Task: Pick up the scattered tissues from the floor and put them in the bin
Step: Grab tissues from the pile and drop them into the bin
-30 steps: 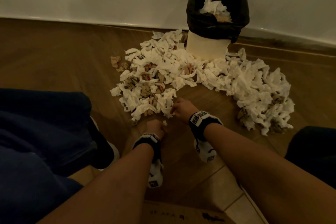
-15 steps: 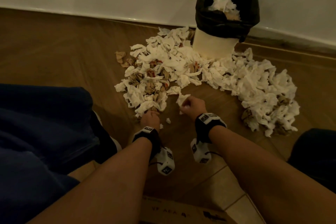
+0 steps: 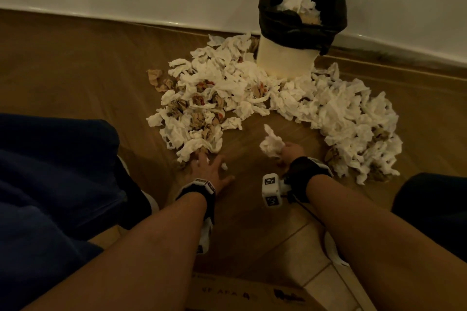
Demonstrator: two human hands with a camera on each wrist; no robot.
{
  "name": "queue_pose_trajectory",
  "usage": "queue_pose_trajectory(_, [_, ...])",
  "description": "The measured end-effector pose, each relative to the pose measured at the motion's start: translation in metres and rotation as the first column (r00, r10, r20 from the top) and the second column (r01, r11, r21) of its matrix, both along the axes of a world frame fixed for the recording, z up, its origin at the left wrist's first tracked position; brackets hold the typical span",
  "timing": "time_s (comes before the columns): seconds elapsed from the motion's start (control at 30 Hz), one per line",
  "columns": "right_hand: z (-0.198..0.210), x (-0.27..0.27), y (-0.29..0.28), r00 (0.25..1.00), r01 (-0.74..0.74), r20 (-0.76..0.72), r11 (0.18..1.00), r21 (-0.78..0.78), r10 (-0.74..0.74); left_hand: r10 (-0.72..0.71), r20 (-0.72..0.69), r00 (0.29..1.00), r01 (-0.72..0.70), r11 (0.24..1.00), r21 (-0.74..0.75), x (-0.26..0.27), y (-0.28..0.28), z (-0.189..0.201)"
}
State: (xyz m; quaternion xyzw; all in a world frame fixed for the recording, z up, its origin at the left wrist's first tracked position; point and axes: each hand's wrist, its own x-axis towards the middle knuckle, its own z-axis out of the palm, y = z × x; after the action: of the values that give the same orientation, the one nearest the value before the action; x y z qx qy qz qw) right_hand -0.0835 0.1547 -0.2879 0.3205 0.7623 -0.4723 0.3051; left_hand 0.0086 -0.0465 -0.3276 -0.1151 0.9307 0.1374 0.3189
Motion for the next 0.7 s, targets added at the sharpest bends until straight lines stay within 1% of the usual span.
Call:
queue_pose_trajectory(0.1, [0.0, 0.001, 0.007, 0.997, 0.07, -0.026, 0.996, -0.056, -0.071, 0.015, -0.012, 1.0, -0.015, 1.0, 0.028, -0.006, 0.005, 0.001])
queue_pose_trajectory(0.17, [-0.001, 0.0, 0.006, 0.982, 0.187, 0.033, 0.978, -0.091, -0.184, 0.08, -0.023, 0.997, -0.078, 0.995, 0.064, -0.01, 0.01, 0.002])
queue_pose_trajectory(0.2, [0.002, -0.001, 0.003, 0.979, 0.195, 0.08, 0.978, -0.075, -0.189, 0.135, -0.026, 0.991, -0.132, 0.987, 0.091, -0.011, 0.013, 0.002])
queue_pose_trajectory(0.27, [-0.003, -0.002, 0.003, 0.986, 0.113, 0.123, 0.994, -0.006, -0.111, 0.277, -0.025, 0.961, -0.267, 0.945, 0.189, -0.013, 0.017, 0.0])
queue_pose_trajectory(0.3, [-0.006, 0.001, 0.004, 0.989, 0.044, 0.139, 0.999, 0.03, -0.048, 0.336, -0.024, 0.941, -0.322, 0.917, 0.235, -0.014, 0.018, -0.001])
queue_pose_trajectory(0.37, [-0.011, 0.007, 0.007, 0.977, -0.128, 0.182, 0.989, 0.074, 0.113, 0.401, -0.041, 0.915, -0.372, 0.881, 0.292, -0.015, 0.017, -0.003])
queue_pose_trajectory(0.4, [-0.013, 0.009, 0.007, 0.966, -0.186, 0.198, 0.98, 0.072, 0.168, 0.417, -0.059, 0.907, -0.378, 0.867, 0.324, -0.015, 0.017, -0.003])
queue_pose_trajectory(0.47, [-0.013, 0.013, 0.008, 0.976, -0.151, 0.155, 0.988, -0.013, 0.151, 0.43, -0.085, 0.899, -0.368, 0.846, 0.387, -0.015, 0.016, -0.002])
queue_pose_trajectory(0.5, [-0.012, 0.015, 0.008, 0.98, -0.146, 0.139, 0.989, 0.011, 0.143, 0.437, -0.096, 0.894, -0.365, 0.836, 0.409, -0.015, 0.015, -0.001])
queue_pose_trajectory(0.53, [-0.012, 0.015, 0.007, 0.975, -0.182, 0.136, 0.983, 0.034, 0.175, 0.459, -0.099, 0.883, -0.376, 0.817, 0.438, -0.016, 0.015, 0.0])
queue_pose_trajectory(0.57, [-0.007, 0.015, 0.004, 0.986, -0.098, 0.135, 0.995, 0.024, 0.093, 0.491, -0.092, 0.866, -0.396, 0.787, 0.473, -0.017, 0.015, 0.001])
queue_pose_trajectory(0.6, [-0.008, 0.011, 0.006, 0.991, -0.07, 0.111, 0.998, 0.002, 0.069, 0.519, -0.082, 0.851, -0.415, 0.759, 0.502, -0.017, 0.015, 0.001])
queue_pose_trajectory(0.63, [-0.007, 0.012, 0.005, 0.99, -0.091, 0.114, 0.995, 0.034, 0.086, 0.54, -0.076, 0.839, -0.429, 0.74, 0.519, -0.018, 0.014, 0.002])
queue_pose_trajectory(0.67, [-0.01, 0.01, 0.005, 0.991, -0.057, 0.124, 0.998, 0.039, 0.051, 0.554, -0.077, 0.829, -0.438, 0.729, 0.526, -0.019, 0.012, 0.002])
queue_pose_trajectory(0.7, [-0.007, 0.011, 0.004, 0.993, -0.017, 0.114, 1.0, 0.01, 0.016, 0.566, -0.084, 0.82, -0.443, 0.72, 0.534, -0.02, 0.009, 0.001])
